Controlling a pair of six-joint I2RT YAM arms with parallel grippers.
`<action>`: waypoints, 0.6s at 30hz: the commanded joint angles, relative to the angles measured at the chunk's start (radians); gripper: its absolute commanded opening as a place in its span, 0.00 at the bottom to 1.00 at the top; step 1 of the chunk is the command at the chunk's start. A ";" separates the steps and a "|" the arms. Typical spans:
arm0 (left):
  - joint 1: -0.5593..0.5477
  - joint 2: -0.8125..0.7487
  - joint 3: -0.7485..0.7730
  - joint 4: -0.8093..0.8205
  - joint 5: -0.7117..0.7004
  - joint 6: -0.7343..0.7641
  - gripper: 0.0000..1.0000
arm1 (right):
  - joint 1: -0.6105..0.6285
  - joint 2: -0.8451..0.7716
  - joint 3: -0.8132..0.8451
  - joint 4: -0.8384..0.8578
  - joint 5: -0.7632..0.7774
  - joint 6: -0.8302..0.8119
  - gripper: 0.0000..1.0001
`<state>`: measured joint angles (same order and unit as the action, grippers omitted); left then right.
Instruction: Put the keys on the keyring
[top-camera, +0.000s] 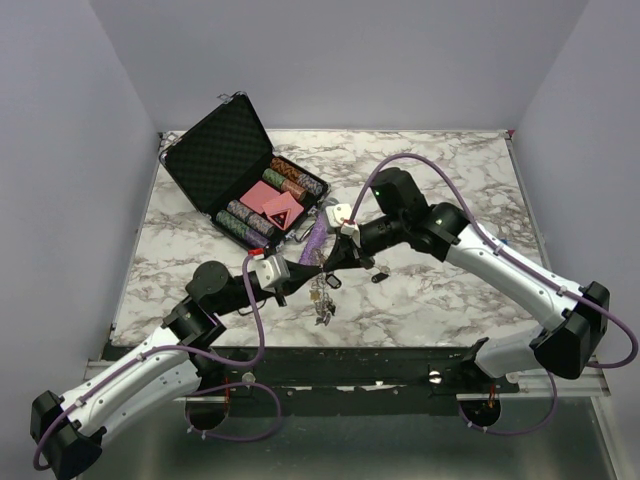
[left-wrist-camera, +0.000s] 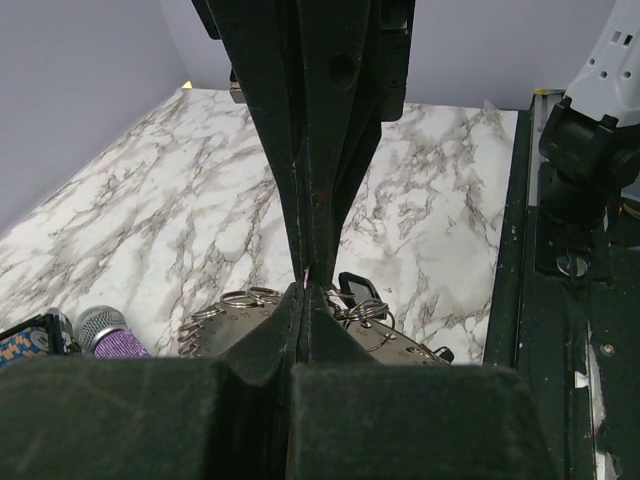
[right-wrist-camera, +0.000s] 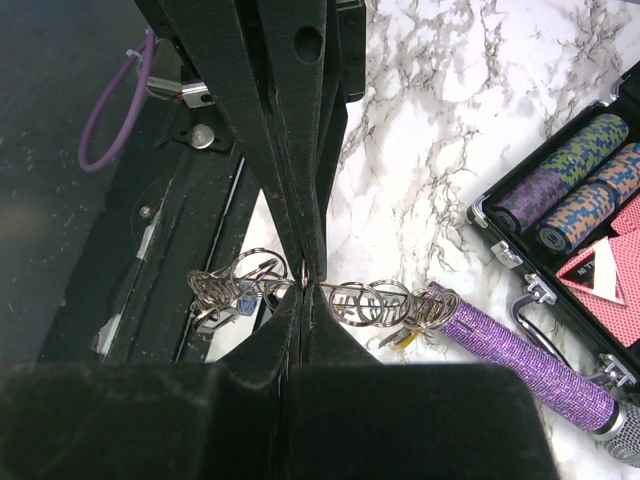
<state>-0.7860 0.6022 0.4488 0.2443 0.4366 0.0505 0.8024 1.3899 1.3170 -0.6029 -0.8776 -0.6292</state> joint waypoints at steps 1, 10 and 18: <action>0.001 -0.002 0.014 0.038 -0.009 -0.002 0.00 | -0.002 0.012 0.037 -0.044 0.000 -0.038 0.00; 0.002 0.013 0.065 -0.092 0.019 0.066 0.38 | -0.002 0.066 0.208 -0.346 0.126 -0.240 0.00; 0.001 0.034 0.106 -0.163 0.019 0.112 0.50 | 0.006 0.185 0.415 -0.653 0.247 -0.412 0.00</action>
<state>-0.7856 0.6147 0.5102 0.1265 0.4381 0.1318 0.8028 1.5257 1.6321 -1.0554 -0.7162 -0.9295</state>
